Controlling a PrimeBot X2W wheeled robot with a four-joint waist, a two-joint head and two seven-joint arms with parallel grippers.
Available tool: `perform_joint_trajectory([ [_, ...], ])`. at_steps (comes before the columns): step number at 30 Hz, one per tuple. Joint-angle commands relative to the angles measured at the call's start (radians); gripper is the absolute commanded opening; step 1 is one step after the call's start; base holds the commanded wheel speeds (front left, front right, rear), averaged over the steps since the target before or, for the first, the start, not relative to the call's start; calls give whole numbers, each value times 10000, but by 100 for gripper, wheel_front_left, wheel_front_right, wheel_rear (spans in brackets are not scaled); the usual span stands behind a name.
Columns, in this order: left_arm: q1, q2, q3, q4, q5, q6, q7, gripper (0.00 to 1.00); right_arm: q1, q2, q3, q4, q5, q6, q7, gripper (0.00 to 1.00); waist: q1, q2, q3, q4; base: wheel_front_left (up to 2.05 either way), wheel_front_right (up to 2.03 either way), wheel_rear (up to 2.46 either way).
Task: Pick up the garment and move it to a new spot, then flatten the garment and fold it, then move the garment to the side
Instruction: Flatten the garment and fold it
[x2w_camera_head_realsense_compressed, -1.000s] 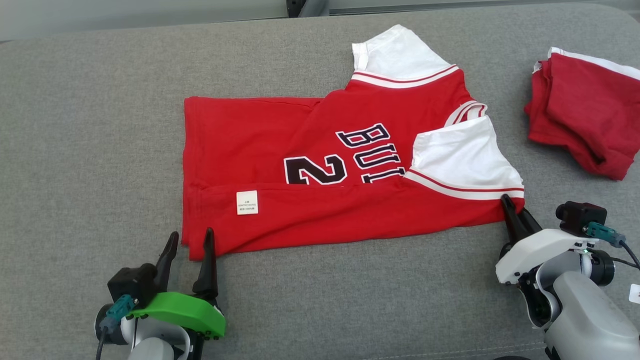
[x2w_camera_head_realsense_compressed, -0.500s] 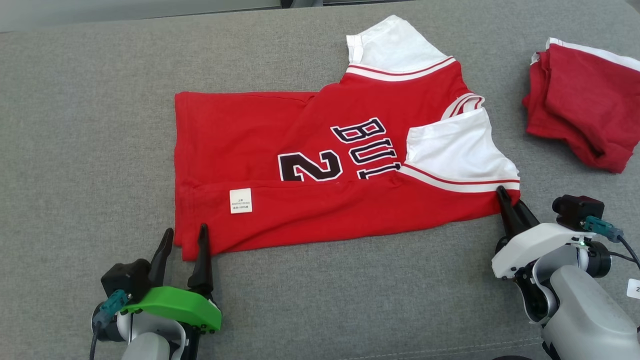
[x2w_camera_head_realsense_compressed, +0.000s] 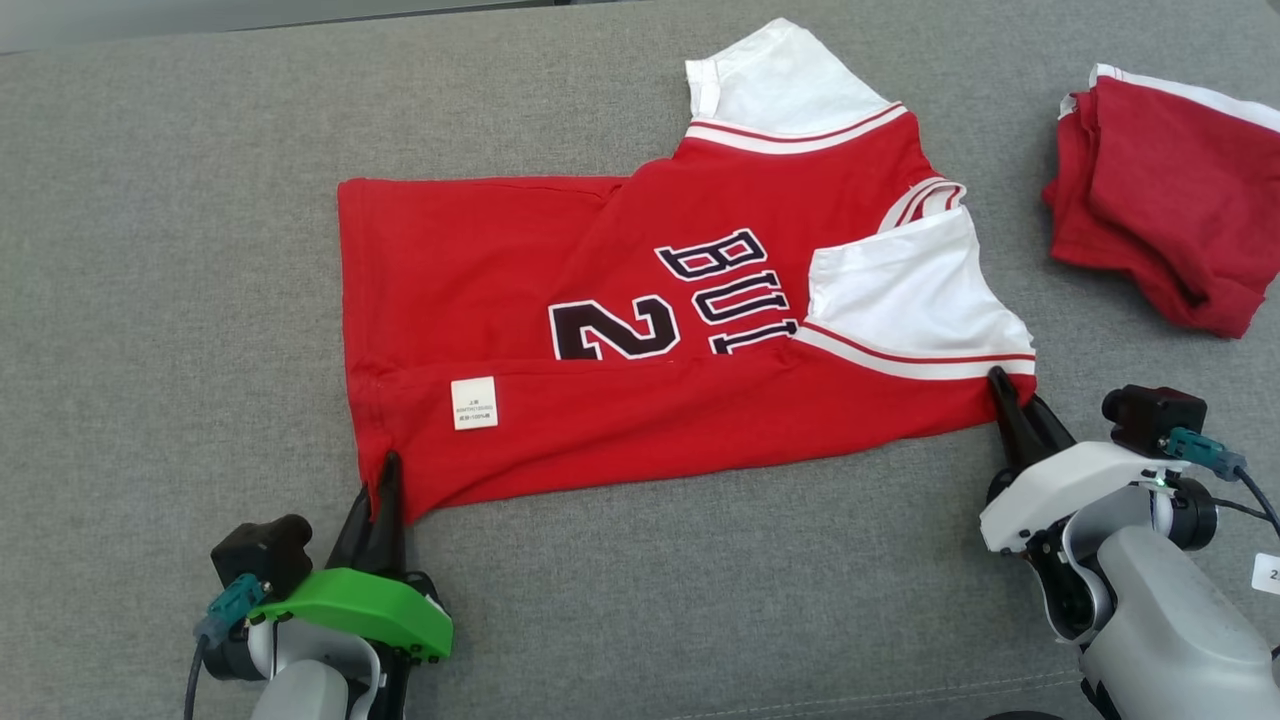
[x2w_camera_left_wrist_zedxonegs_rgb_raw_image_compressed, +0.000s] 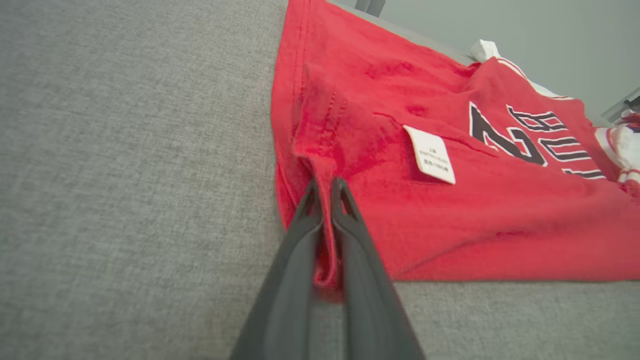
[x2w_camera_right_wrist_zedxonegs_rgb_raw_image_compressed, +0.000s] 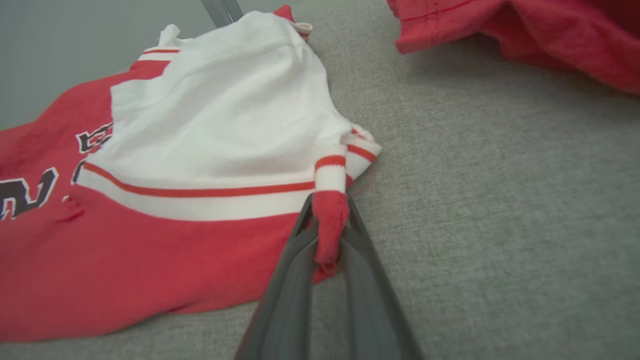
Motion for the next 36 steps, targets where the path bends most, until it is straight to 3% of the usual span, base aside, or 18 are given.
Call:
perform_joint_trajectory([
  [1, -74, 49, 19, 3, -94, 5, 7, 0, -50, -15, -14, -18, 52, -20, 7, 0, 0, 0, 10, 12, 0, 0, 0],
  [8, 148, 46, 13, -6, -368, 4, 5, 0, 142, 66, -96, 90, 48, -20, 7, 0, 0, 0, -333, 39, 0, 0, 0],
  [23, 1485, 459, -380, 973, -987, 6, 7, 0, 1574, 334, 112, 432, 257, -20, 7, 0, 0, 0, -2614, -40, 0, 0, 0],
  [33, 1837, 567, -590, 1651, -1168, 12, 7, 0, 2424, 193, 528, 299, 640, -20, 7, 0, 0, 0, -2923, 60, 0, 0, 0],
  [34, 1818, 568, -606, 1667, -1151, 12, 6, 15, 2452, 189, 562, 319, 700, -20, 7, 0, 0, 0, -2883, 71, 0, 0, 0],
  [35, 1766, 600, -567, 1632, -1045, 12, 6, 50, 2446, 177, 576, 314, 726, -20, 7, 0, 0, 0, -2839, 79, 0, 0, 0],
  [36, 1709, 596, -520, 1554, -968, 12, 6, 100, 2404, 148, 529, 296, 747, -20, 5, 28, 0, 0, -2773, 87, 0, 0, 0],
])
